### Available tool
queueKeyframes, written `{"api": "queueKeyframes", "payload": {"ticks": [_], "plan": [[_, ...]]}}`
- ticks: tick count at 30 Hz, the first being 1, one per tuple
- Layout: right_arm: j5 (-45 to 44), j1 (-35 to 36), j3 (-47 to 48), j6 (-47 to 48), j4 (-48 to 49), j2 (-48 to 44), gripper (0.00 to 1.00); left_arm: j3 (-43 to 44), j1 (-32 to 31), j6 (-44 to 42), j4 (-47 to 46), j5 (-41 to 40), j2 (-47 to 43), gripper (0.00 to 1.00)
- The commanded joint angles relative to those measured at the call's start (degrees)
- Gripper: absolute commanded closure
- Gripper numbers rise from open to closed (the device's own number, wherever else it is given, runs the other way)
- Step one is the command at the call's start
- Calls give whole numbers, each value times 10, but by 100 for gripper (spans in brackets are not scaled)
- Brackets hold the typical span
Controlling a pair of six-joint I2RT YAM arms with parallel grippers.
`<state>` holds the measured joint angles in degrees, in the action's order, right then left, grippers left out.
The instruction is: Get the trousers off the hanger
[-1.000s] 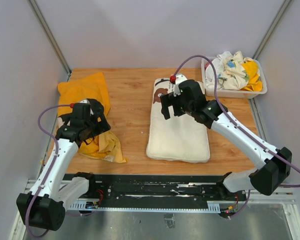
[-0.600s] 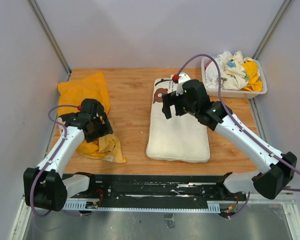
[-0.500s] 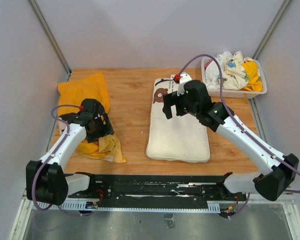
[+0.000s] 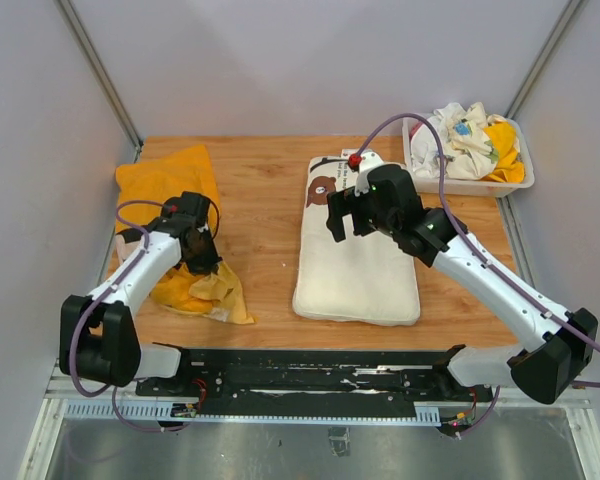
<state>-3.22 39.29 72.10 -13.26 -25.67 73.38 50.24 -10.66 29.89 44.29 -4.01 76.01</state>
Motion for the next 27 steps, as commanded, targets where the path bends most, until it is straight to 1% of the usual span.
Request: {"api": "queueKeyframes", "payload": {"ticks": [1, 3, 4, 6, 10, 13, 15, 17, 20, 23, 27], "plan": [[1, 9, -5, 1, 13, 2, 2, 118, -5, -5, 46, 0, -22, 100], [8, 9, -4, -1, 17, 8, 2, 187, -7, -14, 67, 6, -12, 100], [12, 9, -2, -2, 18, 11, 2, 240, -8, -15, 79, 7, -4, 100], [17, 9, 1, -2, 22, 18, 2, 316, -9, -16, 97, 14, 16, 100], [31, 10, 9, -4, 27, 33, 1, 443, -11, -20, 113, 47, 64, 100], [35, 9, 13, -2, 29, 43, 2, 512, -21, -8, 113, 46, 94, 100], [41, 10, 16, -1, 28, 50, 2, 530, -22, 5, 89, 73, 99, 100], [60, 10, 20, -2, 30, 58, 2, 551, -25, 9, 72, 81, 103, 100], [103, 9, 23, -8, 45, 72, 2, 578, -28, -9, 61, 98, 103, 100], [147, 9, 26, -16, 75, 87, 2, 563, -28, -23, 39, 101, 81, 100], [167, 9, 56, -24, 86, 119, 2, 538, -28, -45, 37, 87, 51, 100]]}}
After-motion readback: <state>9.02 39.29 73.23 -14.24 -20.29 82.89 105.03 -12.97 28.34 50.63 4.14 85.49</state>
